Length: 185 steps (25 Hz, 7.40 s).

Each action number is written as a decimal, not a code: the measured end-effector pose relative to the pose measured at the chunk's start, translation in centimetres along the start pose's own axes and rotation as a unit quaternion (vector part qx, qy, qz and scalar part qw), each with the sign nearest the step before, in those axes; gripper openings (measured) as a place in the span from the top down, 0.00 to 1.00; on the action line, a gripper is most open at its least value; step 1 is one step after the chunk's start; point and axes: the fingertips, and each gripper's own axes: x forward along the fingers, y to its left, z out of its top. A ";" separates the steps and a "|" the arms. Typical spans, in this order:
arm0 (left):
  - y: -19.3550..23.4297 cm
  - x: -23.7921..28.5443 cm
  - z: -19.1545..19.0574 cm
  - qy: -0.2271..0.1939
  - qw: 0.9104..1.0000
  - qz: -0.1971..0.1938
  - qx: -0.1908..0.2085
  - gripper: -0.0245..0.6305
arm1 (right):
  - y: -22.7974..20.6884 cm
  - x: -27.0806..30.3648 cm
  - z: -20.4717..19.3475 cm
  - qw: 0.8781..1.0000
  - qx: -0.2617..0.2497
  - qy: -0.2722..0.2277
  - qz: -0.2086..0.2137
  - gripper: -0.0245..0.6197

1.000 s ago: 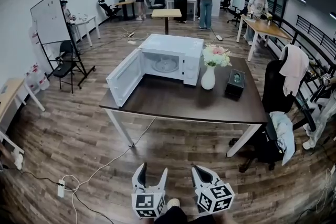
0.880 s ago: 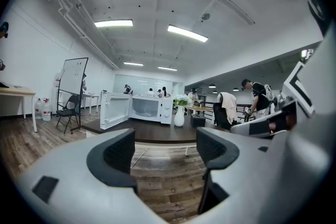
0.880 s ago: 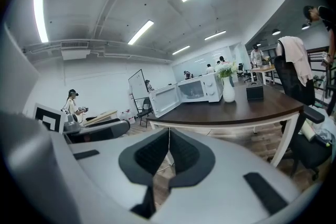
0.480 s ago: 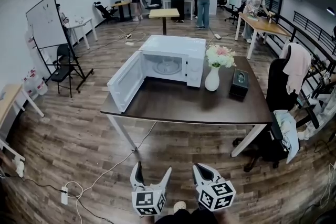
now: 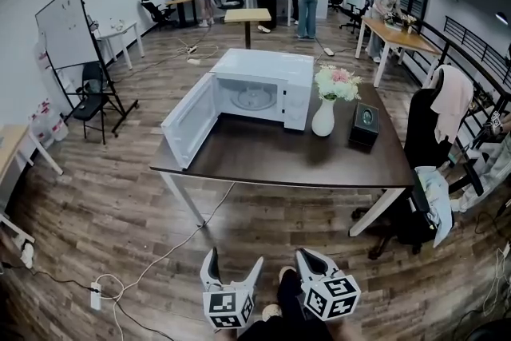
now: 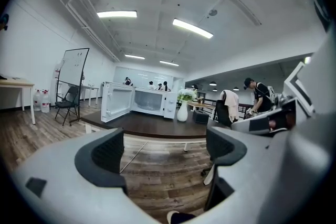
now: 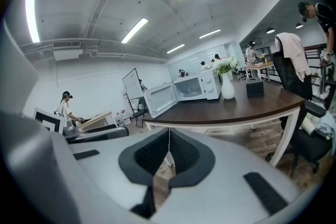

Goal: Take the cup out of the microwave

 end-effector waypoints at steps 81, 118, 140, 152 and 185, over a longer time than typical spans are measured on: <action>12.9 37.5 10.0 0.014 0.999 0.047 -0.014 0.26 | -15.1 36.3 15.6 0.997 0.032 0.056 0.039 0.97; 16.8 58.6 12.8 0.046 0.996 -0.075 0.016 0.26 | -21.7 47.4 20.8 0.995 0.057 0.055 -0.065 0.97; 15.9 70.5 13.4 0.038 0.989 -0.129 0.061 0.26 | -22.4 50.8 19.4 0.991 0.062 0.081 -0.084 0.97; 15.8 74.3 13.5 0.061 0.986 -0.108 0.114 0.26 | -22.3 50.9 18.9 0.990 0.064 0.088 -0.086 0.97; 14.5 75.3 11.9 0.069 0.981 -0.118 0.140 0.37 | -23.8 49.7 18.8 0.989 0.066 0.078 -0.111 0.97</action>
